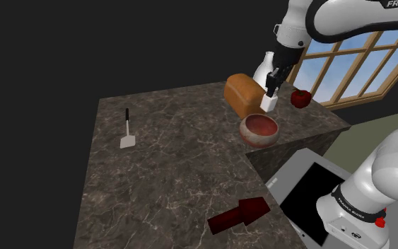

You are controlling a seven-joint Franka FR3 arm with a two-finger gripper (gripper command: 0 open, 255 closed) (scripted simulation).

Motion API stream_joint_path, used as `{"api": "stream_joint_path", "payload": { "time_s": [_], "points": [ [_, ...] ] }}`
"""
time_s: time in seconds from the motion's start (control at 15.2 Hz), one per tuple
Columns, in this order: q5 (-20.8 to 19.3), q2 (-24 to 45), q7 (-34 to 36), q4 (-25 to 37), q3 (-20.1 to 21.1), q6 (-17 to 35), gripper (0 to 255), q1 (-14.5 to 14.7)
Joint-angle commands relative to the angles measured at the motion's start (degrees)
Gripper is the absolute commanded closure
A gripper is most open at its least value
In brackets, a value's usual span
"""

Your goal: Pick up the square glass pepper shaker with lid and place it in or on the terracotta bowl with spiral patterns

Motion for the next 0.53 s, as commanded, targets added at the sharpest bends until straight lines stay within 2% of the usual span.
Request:
{"api": "stream_joint_path", "payload": {
  "time_s": [0.0, 0.46],
  "points": [
    [0.03, 0.07, 0.07, -1.55, 0.06, 1.64, 255, 0.02],
    [0.1, 0.69, 0.3, -6.52, 0.27, 7.22, 255, 0.08]
  ]
}}
